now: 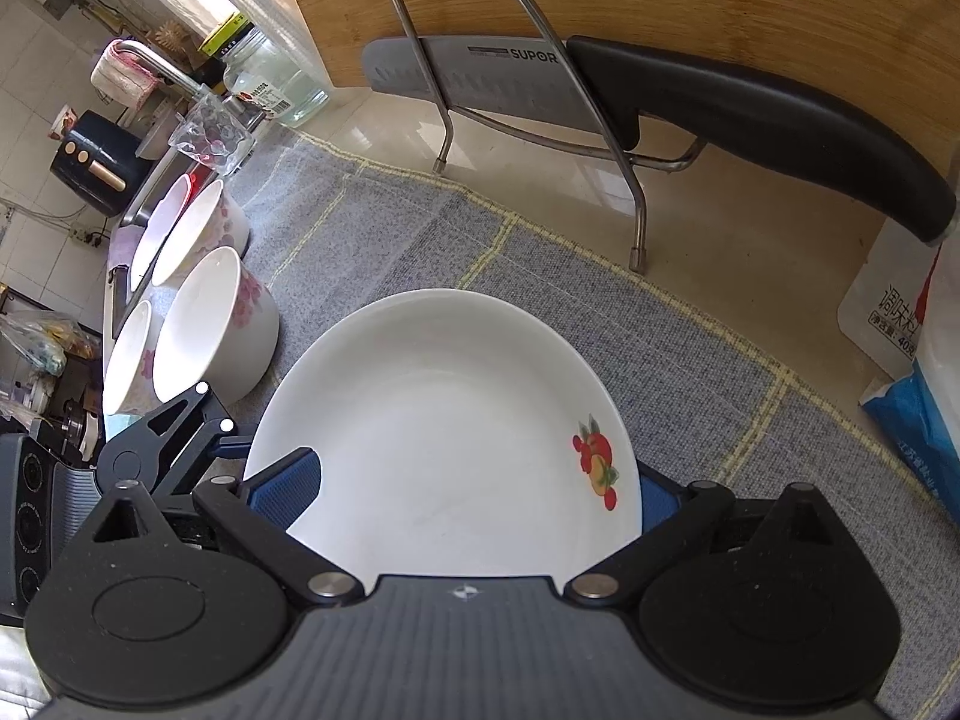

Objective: Organize plates and bowls
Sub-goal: 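Lift the plate with the right tool and carry it toward the plate stack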

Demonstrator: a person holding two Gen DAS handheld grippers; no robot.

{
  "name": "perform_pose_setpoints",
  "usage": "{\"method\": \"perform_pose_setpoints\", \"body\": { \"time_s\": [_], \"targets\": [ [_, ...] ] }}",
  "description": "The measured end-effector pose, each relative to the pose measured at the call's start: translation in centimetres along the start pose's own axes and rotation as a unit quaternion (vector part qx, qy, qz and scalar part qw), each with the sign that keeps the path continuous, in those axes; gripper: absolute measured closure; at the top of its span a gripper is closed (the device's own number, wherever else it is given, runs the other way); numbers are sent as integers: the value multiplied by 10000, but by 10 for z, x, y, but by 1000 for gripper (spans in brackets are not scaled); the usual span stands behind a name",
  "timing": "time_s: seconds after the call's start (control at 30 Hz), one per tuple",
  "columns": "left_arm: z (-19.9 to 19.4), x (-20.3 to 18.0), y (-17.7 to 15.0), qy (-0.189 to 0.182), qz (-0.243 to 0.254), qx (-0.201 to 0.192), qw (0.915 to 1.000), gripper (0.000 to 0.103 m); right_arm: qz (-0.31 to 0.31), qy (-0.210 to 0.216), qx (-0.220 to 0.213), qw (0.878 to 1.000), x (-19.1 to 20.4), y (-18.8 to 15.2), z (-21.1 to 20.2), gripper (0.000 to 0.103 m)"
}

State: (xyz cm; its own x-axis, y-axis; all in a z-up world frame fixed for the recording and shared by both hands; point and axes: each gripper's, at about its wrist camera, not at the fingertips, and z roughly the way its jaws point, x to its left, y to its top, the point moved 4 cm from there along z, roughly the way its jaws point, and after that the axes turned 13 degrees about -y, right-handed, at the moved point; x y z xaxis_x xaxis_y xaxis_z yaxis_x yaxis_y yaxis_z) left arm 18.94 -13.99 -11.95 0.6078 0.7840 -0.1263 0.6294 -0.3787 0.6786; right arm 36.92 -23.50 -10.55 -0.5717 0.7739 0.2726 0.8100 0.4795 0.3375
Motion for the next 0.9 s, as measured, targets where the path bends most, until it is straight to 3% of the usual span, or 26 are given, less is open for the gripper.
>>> {"method": "perform_pose_setpoints", "body": {
  "time_s": [0.9],
  "targets": [
    [-65, -51, -5, -268, 450, 95, 9986, 1, 335, -200, -527, 9978, 53, -54, -51, 0]
  ]
}}
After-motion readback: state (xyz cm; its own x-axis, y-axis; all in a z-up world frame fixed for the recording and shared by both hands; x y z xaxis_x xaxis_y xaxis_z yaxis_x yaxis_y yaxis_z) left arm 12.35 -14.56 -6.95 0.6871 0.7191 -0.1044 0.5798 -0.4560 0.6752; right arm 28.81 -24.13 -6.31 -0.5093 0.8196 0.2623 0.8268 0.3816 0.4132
